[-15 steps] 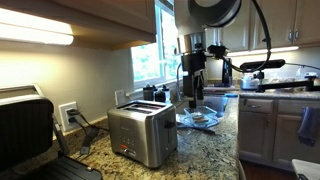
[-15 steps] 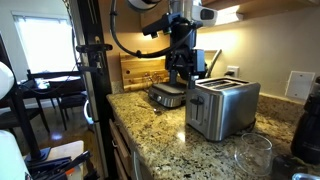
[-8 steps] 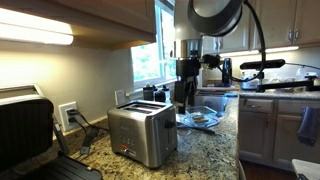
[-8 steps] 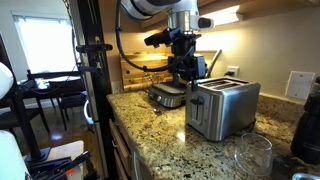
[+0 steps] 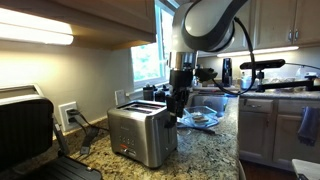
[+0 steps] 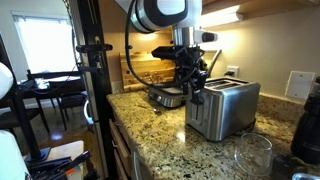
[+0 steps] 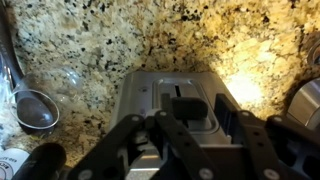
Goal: Push the black lever on the bread toaster down
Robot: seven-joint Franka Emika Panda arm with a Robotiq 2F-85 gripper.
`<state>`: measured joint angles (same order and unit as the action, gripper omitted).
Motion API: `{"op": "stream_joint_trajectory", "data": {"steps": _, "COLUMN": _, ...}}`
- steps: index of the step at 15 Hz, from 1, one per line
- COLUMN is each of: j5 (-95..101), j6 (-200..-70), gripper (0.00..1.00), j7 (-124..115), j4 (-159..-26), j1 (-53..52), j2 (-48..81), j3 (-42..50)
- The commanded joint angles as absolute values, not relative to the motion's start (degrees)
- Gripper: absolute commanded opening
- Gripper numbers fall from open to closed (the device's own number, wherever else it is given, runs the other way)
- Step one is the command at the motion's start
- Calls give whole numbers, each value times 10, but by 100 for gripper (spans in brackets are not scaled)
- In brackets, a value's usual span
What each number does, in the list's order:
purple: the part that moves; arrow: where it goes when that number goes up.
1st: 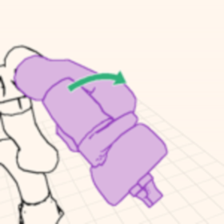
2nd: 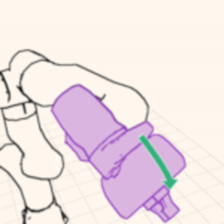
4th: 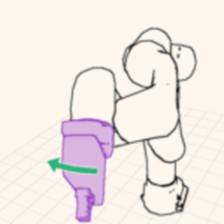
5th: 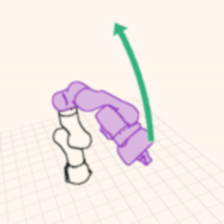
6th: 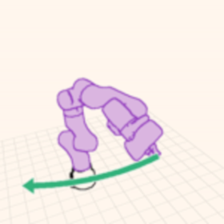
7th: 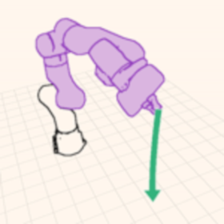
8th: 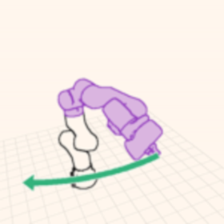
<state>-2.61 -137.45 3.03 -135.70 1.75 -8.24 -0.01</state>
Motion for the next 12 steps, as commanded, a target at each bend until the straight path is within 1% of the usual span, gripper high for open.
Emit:
{"op": "stream_joint_trajectory", "data": {"steps": 1, "j5": -53, "j6": -1409, "gripper": 20, "j7": 32, "j4": -1359, "j1": 10, "j2": -72, "j3": 7}}
{"op": "stream_joint_trajectory", "data": {"steps": 3, "j5": -63, "j6": -1414, "gripper": 7, "j7": 32, "j4": -1362, "j1": 10, "j2": -71, "j3": 6}}
{"op": "stream_joint_trajectory", "data": {"steps": 5, "j5": -73, "j6": -1422, "gripper": 1, "j7": 40, "j4": -1367, "j1": 10, "j2": -72, "j3": 7}}
{"op": "stream_joint_trajectory", "data": {"steps": 8, "j5": -68, "j6": -1436, "gripper": 0, "j7": 45, "j4": -1366, "j1": 12, "j2": -55, "j3": 8}}
{"op": "stream_joint_trajectory", "data": {"steps": 10, "j5": -72, "j6": -1441, "gripper": 3, "j7": 57, "j4": -1364, "j1": 12, "j2": -37, "j3": 9}}
{"op": "stream_joint_trajectory", "data": {"steps": 12, "j5": -70, "j6": -1449, "gripper": 3, "j7": 62, "j4": -1359, "j1": 13, "j2": -14, "j3": 9}}
